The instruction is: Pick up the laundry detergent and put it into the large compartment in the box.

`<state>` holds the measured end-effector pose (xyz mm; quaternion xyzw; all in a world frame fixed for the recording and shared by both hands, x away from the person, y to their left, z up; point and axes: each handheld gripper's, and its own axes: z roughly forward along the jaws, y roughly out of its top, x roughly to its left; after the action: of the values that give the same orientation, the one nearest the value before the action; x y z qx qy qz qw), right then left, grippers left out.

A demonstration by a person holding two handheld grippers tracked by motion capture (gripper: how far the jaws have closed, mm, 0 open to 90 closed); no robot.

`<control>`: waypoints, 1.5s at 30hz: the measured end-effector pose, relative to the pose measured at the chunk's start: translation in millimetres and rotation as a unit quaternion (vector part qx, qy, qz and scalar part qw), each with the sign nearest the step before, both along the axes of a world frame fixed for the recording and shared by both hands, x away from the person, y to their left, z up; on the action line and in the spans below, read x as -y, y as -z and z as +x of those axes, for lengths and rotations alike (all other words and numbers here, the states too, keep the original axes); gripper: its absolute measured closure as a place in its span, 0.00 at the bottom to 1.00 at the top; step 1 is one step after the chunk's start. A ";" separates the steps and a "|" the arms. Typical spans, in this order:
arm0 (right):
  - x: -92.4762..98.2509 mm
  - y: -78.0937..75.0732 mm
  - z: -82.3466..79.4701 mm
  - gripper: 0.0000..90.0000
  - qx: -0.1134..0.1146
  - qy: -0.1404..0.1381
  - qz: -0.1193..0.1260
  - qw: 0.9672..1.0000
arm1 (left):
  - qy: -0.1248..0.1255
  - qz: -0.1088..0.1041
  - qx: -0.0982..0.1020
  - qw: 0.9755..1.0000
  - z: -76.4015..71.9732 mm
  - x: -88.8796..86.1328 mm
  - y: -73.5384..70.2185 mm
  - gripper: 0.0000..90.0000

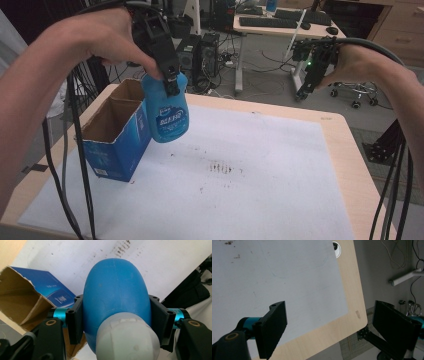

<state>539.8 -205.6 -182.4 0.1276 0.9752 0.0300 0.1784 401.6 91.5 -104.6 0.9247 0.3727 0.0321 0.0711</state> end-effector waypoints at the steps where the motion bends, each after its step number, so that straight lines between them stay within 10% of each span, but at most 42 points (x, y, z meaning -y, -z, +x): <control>1: -0.2 -0.2 -0.1 0.13 0.000 -0.001 0.000 1.000 | 0.001 -0.002 0.001 1.000 0.1 -0.3 -4.5 0.42; 9: 1.8 0.0 1.0 0.13 -0.001 0.000 0.001 1.000 | 0.003 -0.015 0.013 1.000 -2.5 -8.1 -28.9 0.43; 45: -10.3 9.4 5.8 0.13 -0.004 -0.018 -0.008 1.000 | -0.107 0.023 0.006 0.994 15.1 -136.2 -22.6 0.43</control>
<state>545.6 -195.3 -191.9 0.1089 0.9782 0.0245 0.1753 416.7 227.7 -82.0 0.8805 0.4686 0.0536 0.0478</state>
